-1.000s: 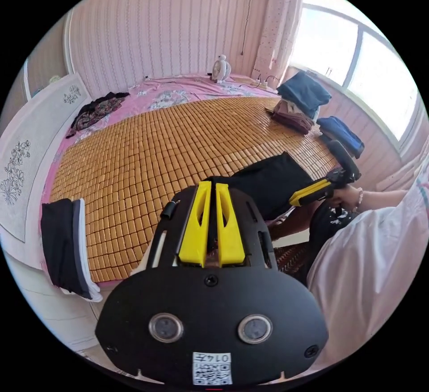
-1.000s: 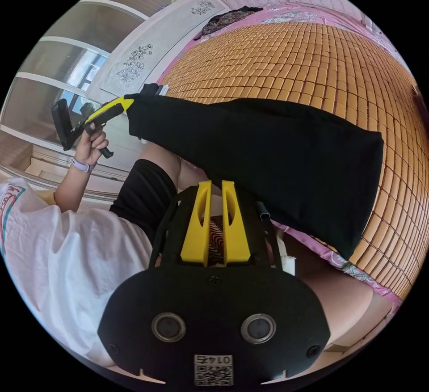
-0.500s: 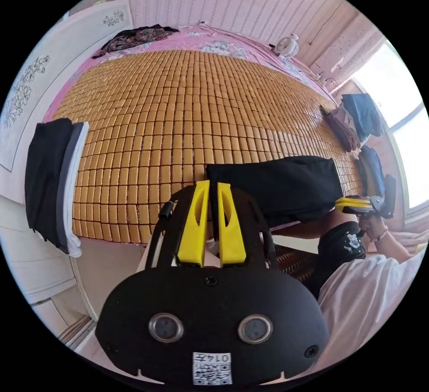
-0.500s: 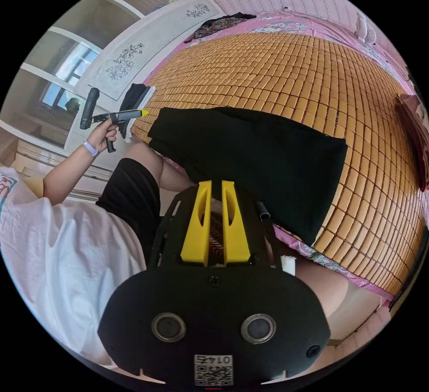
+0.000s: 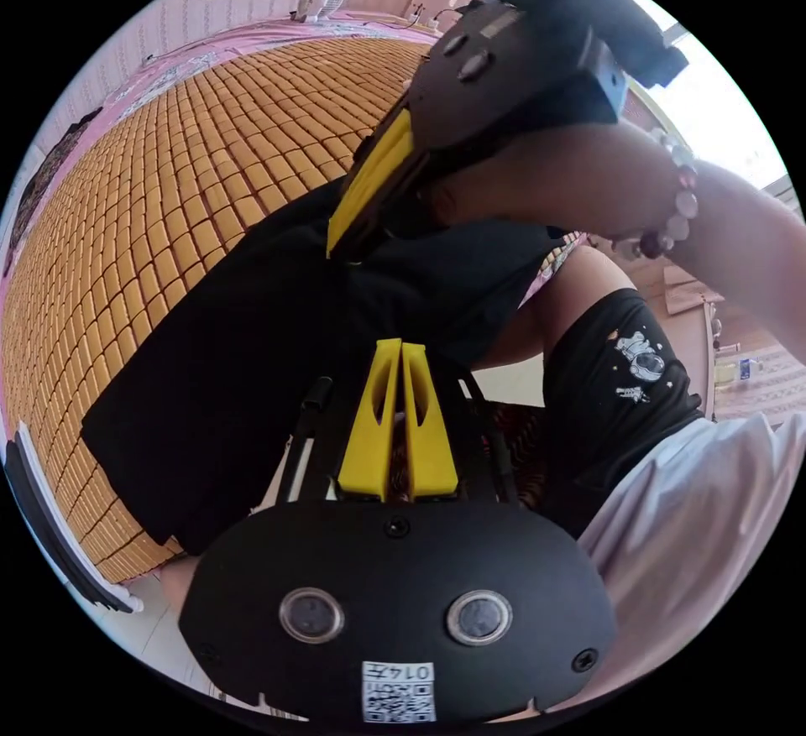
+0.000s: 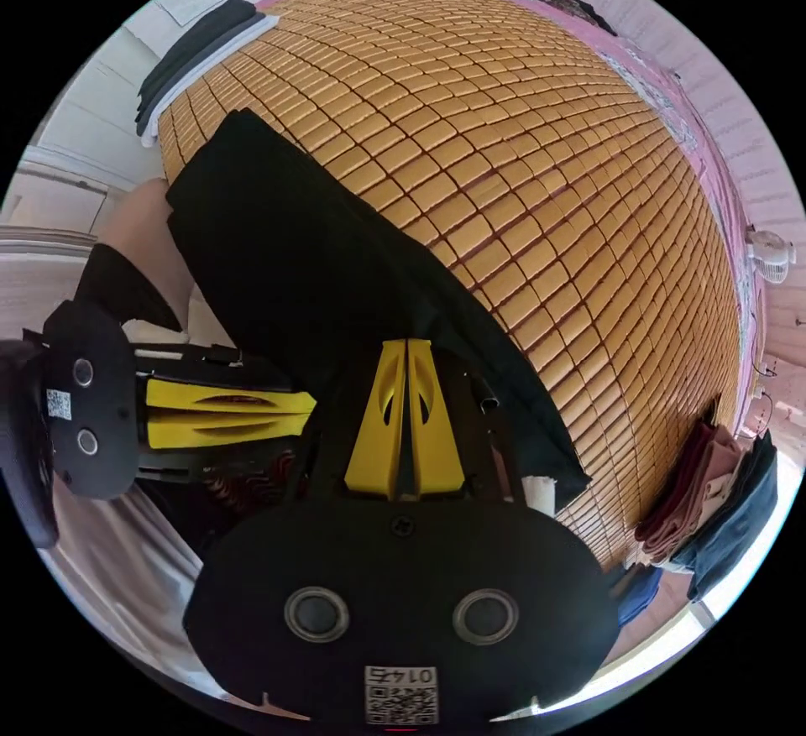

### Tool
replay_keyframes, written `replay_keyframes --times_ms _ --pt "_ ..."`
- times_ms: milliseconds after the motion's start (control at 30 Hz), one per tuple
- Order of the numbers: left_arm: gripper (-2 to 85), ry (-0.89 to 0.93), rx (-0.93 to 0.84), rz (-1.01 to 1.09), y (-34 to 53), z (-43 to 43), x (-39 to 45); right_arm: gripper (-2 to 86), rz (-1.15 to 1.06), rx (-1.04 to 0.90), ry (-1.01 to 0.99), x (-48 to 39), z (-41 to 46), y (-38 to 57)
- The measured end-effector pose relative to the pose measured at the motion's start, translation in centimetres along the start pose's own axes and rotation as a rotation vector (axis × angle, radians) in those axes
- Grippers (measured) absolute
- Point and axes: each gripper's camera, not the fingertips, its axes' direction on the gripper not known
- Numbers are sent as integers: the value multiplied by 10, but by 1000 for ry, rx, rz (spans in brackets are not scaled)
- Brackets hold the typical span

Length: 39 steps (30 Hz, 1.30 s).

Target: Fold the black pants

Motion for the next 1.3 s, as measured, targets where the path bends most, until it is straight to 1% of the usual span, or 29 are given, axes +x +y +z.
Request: replay_keyframes --times_ms 67,133,200,233,333,400,467,533,567,633,667,733,767,833,967,1033,1133,1233,1300 --pt "-10 -6 3 16 0 4 4 -4 -2 81 37 2 -10 1" --pt "-10 -7 18 9 0 8 6 -4 46 46 -6 10 8 -1" --pt "-10 -10 26 3 0 11 9 -4 71 86 -22 16 9 3" --pt "-10 -19 30 13 -1 12 12 -4 79 60 -46 20 8 2" --pt "-9 -49 44 56 -2 17 20 -3 86 13 -34 24 12 3" --pt "-9 -59 59 76 0 19 24 -3 124 15 -52 29 16 7" --pt "-7 -2 73 78 1 16 26 -2 149 37 -104 39 16 18" --pt "-3 56 124 106 3 10 31 0 231 137 -190 58 10 56" --pt "3 68 157 132 3 6 37 2 264 168 -201 64 8 71" --pt "25 73 193 170 3 2 46 10 392 267 -216 85 6 141" --pt "55 87 209 186 1 2 52 16 438 282 -208 90 8 161" --pt "87 116 212 210 -4 6 62 48 646 287 -218 111 24 241" --pt "92 127 211 232 -8 10 69 58 698 289 -239 116 30 259" --pt "101 112 206 274 -14 15 83 85 851 336 -357 127 55 320" --pt "109 21 165 378 -25 25 114 82 883 379 -529 131 88 362" --pt "112 1 167 415 -28 25 124 55 907 472 -661 137 101 386" --pt "128 -17 168 448 -35 26 138 39 930 591 -821 143 109 417" --pt "137 0 183 474 -45 25 151 38 839 648 -866 136 101 431" --pt "134 -9 178 480 -51 27 159 43 839 684 -895 131 99 439"
